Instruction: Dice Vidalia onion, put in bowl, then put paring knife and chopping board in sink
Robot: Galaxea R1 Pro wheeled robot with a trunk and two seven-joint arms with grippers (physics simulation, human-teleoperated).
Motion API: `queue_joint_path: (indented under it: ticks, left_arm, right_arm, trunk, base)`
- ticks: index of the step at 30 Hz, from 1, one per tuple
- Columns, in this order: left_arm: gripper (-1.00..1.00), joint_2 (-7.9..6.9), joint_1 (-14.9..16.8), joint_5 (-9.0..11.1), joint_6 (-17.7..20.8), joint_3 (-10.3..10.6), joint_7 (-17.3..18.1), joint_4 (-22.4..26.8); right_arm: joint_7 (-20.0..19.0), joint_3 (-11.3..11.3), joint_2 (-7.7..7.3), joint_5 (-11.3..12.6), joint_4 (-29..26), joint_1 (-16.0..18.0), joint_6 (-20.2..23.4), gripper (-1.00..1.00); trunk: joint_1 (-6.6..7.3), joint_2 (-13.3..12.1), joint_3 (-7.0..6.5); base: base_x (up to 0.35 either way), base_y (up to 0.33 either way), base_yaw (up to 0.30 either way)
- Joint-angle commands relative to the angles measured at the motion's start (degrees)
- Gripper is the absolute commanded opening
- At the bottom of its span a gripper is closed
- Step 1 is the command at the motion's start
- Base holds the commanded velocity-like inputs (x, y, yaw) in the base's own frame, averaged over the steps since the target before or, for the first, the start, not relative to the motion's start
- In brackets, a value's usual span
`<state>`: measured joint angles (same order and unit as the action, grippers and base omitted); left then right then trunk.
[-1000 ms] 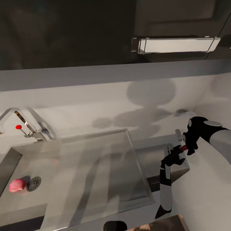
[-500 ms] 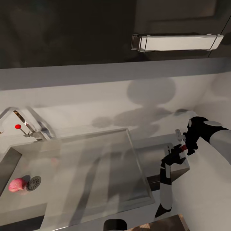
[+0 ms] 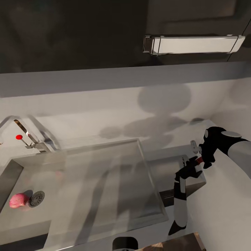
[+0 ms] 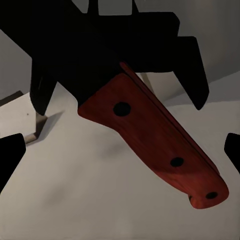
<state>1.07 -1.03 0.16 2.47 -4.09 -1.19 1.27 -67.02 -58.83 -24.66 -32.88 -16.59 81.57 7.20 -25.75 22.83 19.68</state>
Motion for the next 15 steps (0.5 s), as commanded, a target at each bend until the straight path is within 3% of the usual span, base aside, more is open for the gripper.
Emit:
queue_joint_path:
  ticks: [1,15]
  left_arm:
    - [1.0,0.01,0.0,0.0,0.3,-0.4,-0.1,0.1]
    - [1.0,-0.01,0.0,0.0,0.3,-0.4,-0.1,0.1]
  right_arm:
    - [-0.3,0.1,-0.06,-0.2,-0.2,0.0,0.6,1.0]
    - [-0.4,0.2,-0.22,-0.2,-0.2,0.0,0.3,1.0]
  trunk:
    - [-0.03,0.1,0.09]
    - [-0.03,0.1,0.24]
  base:
    - [0.0,0.0,0.0]
    - [0.0,0.0,0.0]
